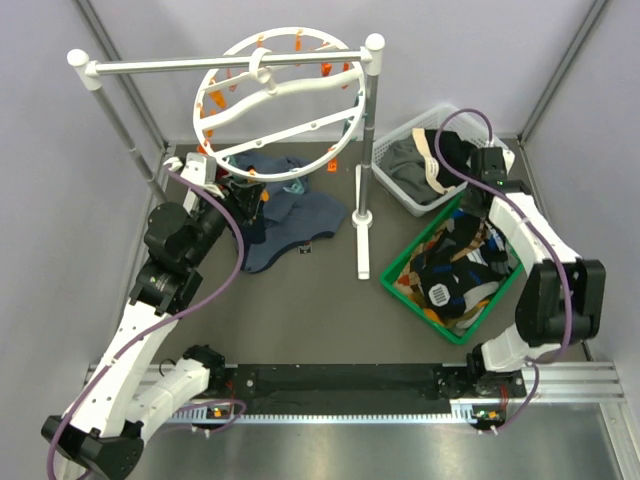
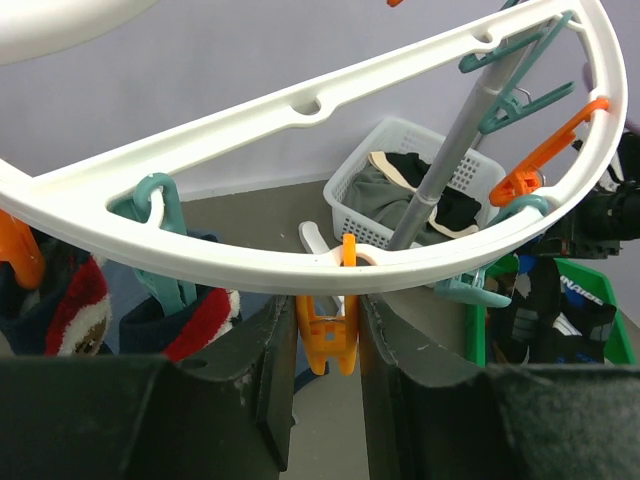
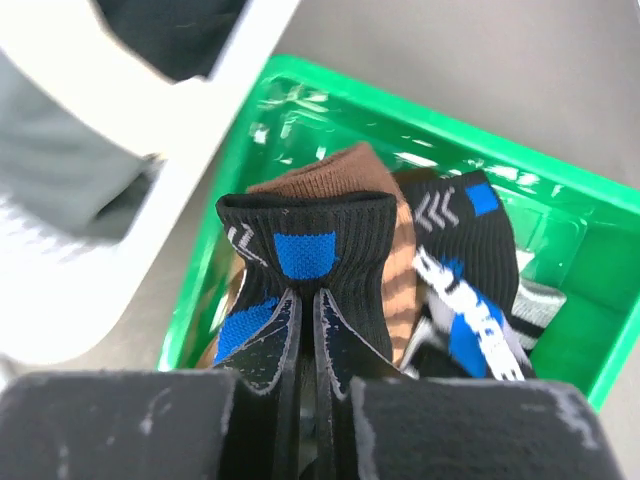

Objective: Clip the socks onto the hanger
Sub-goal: Pick up the sock from the bin.

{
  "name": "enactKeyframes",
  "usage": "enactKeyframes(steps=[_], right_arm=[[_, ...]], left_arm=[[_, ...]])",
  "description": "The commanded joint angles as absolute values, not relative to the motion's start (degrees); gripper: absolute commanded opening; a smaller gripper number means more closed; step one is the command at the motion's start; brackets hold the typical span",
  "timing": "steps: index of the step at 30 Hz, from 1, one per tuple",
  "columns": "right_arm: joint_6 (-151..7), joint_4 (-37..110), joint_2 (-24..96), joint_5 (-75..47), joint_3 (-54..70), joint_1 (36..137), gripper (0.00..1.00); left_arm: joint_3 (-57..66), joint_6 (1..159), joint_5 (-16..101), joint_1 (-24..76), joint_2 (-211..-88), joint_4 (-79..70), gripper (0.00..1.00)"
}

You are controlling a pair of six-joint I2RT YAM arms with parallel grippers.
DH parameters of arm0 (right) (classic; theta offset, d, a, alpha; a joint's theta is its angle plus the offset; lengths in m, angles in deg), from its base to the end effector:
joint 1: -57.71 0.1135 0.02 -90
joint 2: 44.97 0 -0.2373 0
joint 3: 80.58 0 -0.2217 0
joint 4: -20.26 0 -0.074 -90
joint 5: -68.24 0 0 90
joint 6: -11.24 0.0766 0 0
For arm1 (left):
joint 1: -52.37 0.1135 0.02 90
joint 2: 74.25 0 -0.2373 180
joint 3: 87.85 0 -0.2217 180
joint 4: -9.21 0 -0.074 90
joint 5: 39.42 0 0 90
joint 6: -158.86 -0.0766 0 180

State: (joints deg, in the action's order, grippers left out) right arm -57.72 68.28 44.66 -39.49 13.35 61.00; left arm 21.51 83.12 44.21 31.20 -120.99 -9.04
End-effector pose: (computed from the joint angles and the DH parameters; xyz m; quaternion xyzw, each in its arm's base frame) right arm 0.3319 -0.0043 0.2219 0.1940 0.9140 -0.0738 0.3485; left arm 0.1923 -0.0836 0.3909 0.0815 0.6667 -0.2607 0.6935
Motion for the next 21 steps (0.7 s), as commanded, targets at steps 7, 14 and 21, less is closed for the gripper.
enactKeyframes(steps=[7, 14, 21], right_arm=[[-57.58, 66.11, 31.59, -30.21, 21.74, 63.33, 0.03], [-55.55, 64.97, 32.20, -29.05, 29.21, 63.42, 0.13], [-56.52, 65.23, 33.69, -28.97, 29.22, 63.33, 0.25]], left_arm=[[21.86, 84.67, 41.88, 32.07, -120.83, -6.94, 0.00], [22.13, 85.12, 41.26, 32.33, -121.35, -5.46, 0.00], [22.04, 85.29, 41.00, 32.50, -121.27, -5.36, 0.00]])
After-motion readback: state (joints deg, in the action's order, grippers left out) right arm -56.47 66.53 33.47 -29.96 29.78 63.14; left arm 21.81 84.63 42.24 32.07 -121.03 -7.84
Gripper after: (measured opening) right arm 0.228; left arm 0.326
